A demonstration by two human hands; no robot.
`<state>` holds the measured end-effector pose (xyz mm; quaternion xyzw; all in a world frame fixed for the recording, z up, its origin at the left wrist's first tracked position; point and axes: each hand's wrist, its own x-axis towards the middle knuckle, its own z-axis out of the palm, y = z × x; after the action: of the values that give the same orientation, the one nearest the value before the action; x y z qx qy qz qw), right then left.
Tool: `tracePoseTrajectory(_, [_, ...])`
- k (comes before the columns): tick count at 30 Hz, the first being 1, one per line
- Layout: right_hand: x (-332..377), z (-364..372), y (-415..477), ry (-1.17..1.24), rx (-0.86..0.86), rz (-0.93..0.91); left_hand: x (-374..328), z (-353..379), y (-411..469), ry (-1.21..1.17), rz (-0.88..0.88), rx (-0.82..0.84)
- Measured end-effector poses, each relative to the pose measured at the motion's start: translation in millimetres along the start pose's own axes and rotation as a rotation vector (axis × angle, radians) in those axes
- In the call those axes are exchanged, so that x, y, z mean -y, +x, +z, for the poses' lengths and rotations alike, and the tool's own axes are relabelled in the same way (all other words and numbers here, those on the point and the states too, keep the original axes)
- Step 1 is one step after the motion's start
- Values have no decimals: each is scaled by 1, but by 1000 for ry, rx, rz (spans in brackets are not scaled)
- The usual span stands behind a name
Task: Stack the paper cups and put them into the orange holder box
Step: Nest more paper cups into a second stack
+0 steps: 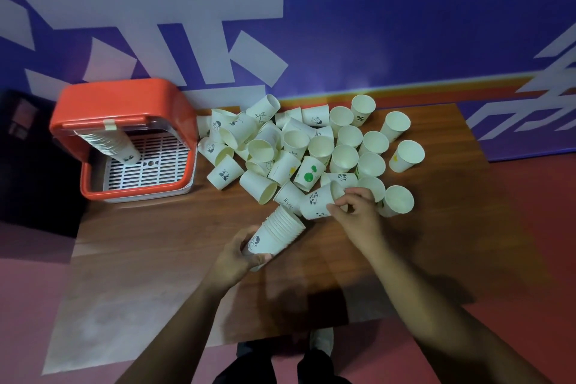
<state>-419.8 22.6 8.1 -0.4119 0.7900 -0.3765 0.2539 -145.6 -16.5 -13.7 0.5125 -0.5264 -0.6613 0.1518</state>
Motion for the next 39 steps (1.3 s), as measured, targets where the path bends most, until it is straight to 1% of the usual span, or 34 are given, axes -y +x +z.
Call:
tracePoseTrajectory(3, [20,-10,-5,176,214,141,-3,6,1,23,17,36])
tracePoseTrajectory(5, [30,-13,-11,251,333,179,-5,13,1,8,23,61])
tracePoseTrajectory(10, [44,-8,-26,206,477,152,-2,26,2,-21,58,121])
tracePoseTrajectory(14, [44,0,-23,241,579,179,7,23,-9,-33,33,98])
tracePoseTrajectory(17, [37,10,-12,176,563,192,15,16,-21,-95,13,15])
tracePoseTrajectory(19, [26,20,-2,34,513,157,20,11,-29,-129,11,-60])
tracePoseTrajectory(21, [15,32,10,-188,484,71,25,7,-35,-146,13,-122])
tracePoseTrajectory(23, [10,44,20,-406,480,-58,33,4,-39,-156,-3,-168])
tracePoseTrajectory(25, [10,56,30,-547,481,-138,39,3,-42,-172,-38,-222])
tracePoseTrajectory(27, [10,71,39,-624,464,-170,43,4,-45,-185,-53,-293])
tracePoseTrajectory(29, [8,85,47,-672,437,-185,50,3,-44,-179,-78,-359])
tracePoseTrajectory(31, [4,95,50,-687,434,-177,55,3,-42,-169,-90,-377])
tracePoseTrajectory(35, [-4,108,52,-697,509,-199,62,1,-37,-187,-108,-401])
tracePoseTrajectory(37, [-5,109,51,-651,536,-193,61,2,-35,-185,-101,-399])
tracePoseTrajectory(39, [-1,107,50,-519,586,-140,60,0,-33,-182,-97,-396])
